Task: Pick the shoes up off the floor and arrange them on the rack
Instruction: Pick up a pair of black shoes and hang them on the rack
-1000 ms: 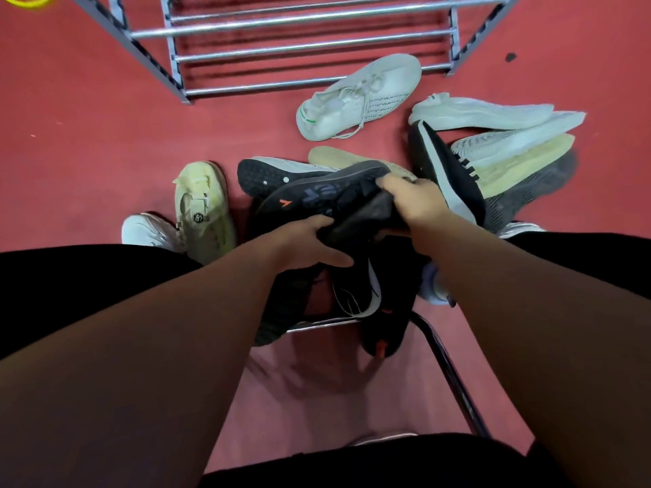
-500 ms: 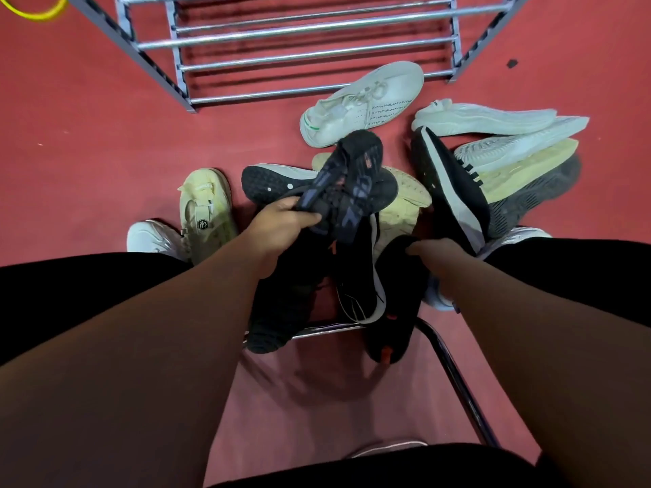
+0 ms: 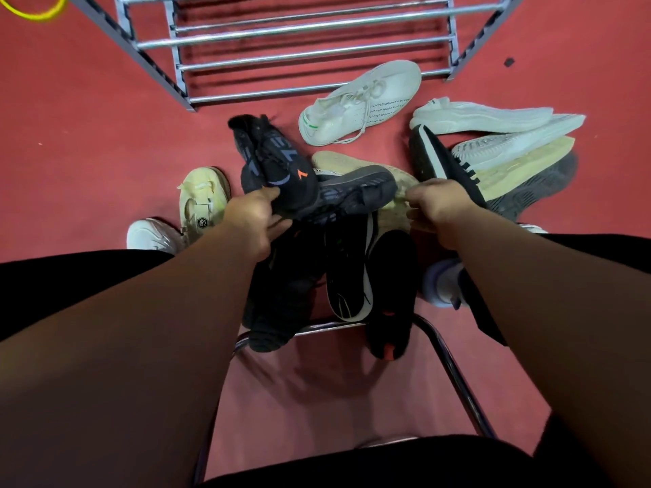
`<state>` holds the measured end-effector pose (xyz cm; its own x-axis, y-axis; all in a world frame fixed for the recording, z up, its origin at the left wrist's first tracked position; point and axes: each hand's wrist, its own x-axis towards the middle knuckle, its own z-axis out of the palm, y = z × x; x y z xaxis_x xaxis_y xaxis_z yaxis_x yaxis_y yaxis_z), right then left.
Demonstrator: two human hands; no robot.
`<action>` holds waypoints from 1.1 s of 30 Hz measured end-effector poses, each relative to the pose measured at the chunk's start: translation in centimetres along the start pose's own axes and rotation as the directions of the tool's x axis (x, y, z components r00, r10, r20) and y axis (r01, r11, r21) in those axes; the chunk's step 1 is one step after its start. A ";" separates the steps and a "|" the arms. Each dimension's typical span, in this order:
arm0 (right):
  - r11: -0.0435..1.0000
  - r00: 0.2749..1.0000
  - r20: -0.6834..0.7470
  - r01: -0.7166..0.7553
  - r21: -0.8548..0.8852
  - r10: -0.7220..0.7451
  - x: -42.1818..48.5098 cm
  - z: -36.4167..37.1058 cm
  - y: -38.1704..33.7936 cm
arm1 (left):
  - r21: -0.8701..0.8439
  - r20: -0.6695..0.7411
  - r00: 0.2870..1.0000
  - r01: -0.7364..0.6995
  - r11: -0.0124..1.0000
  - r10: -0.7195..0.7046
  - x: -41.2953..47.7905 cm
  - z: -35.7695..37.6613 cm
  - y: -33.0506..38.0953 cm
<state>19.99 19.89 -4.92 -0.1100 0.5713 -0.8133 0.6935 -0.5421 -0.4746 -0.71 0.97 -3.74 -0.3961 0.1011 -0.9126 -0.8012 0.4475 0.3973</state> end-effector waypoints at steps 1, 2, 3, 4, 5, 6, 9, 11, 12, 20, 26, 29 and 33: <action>0.994 1.000 0.007 -0.004 -0.105 0.004 0.2 0.0 0.3 | 0.008 -0.008 0.999 0.035 0.999 -0.035 -0.2 -0.2 -0.1; 0.975 1.000 0.013 -0.009 -0.221 0.012 0.3 0.2 0.7 | 0.011 -0.012 0.997 0.077 0.997 -0.077 -0.4 -0.5 -0.2; 0.939 0.999 0.017 -0.027 -0.343 0.035 0.2 0.4 1.5 | 0.010 -0.011 0.993 0.119 0.993 -0.119 -0.3 -0.8 -0.3; 0.896 0.998 0.020 -0.049 -0.441 0.064 0.0 0.7 2.6 | 0.012 -0.008 0.989 0.150 0.989 -0.150 -0.3 -1.2 -0.5; 0.860 0.995 0.014 -0.082 -0.503 0.103 -0.1 1.0 4.0 | 0.029 -0.021 0.987 0.161 0.987 -0.160 -0.3 -1.5 -0.6; 0.844 0.989 0.008 -0.121 -0.522 0.146 -0.2 1.3 5.2 | 0.072 -0.055 0.986 0.158 0.985 -0.154 -0.2 -1.7 -0.7; 0.841 0.989 -0.002 -0.127 -0.527 0.148 -0.9 1.8 7.3 | 0.205 -0.167 0.980 0.138 0.969 -0.105 0.0 -1.8 -1.2; 0.817 0.996 0.011 -0.066 -0.572 0.087 -0.6 1.7 6.9 | 0.209 -0.178 0.982 0.098 0.973 -0.060 0.0 -1.5 -1.5; 0.816 0.998 0.027 -0.032 -0.577 0.058 -0.3 1.6 6.6 | 0.203 -0.166 0.985 0.071 0.977 -0.037 0.1 -1.4 -1.5; 0.945 0.981 -0.136 0.092 -0.313 -0.141 1.7 0.5 -0.3 | 0.079 0.022 0.999 0.032 0.996 -0.034 0.9 -0.7 -0.6; 0.981 0.993 0.041 0.114 -0.154 -0.109 0.1 2.9 -2.8 | 0.074 0.073 0.997 0.028 0.997 -0.033 1.0 -0.3 -1.4; 0.951 0.982 0.068 0.186 -0.246 -0.174 0.2 3.7 -1.9 | 0.058 0.067 0.997 0.019 0.998 -0.023 1.2 -0.1 -1.2; 0.949 0.982 0.132 0.169 -0.268 -0.138 0.4 3.9 -2.0 | -0.017 0.089 0.995 0.037 0.999 -0.036 1.2 -0.5 -0.9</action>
<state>15.80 18.75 -5.59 -0.2972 0.5543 -0.7774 0.8300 -0.2526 -0.4974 -0.70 0.27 -5.19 -0.3258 0.1638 -0.9311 -0.8228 0.4360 0.3646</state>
